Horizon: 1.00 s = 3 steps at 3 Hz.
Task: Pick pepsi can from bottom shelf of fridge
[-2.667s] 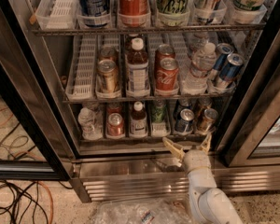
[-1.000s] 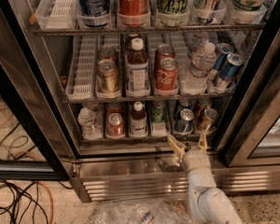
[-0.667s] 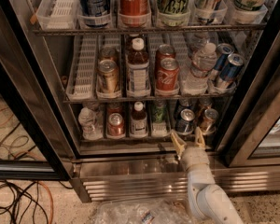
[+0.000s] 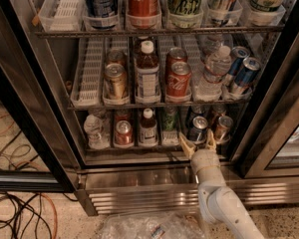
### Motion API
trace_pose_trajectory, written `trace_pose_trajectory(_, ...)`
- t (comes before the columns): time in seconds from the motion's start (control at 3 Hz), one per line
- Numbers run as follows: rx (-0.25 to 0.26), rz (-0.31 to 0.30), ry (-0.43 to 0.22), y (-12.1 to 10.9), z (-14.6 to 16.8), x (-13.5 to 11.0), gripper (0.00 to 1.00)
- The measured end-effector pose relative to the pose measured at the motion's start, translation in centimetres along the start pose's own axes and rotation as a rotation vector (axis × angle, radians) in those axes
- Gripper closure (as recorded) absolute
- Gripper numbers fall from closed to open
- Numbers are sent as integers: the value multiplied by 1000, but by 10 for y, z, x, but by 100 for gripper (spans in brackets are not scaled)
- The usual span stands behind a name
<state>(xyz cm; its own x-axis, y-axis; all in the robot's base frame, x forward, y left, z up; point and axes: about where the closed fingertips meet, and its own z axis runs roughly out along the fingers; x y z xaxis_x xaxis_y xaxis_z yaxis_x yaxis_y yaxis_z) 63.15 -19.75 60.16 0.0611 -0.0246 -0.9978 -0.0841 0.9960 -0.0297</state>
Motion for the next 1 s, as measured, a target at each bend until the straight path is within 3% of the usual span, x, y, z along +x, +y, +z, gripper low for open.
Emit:
trace_pose_trajectory(0.67, 5, 3, 10, 2, 38, 4, 34)
trace_pose_trajectory(1.0, 5, 3, 10, 2, 38, 4, 57)
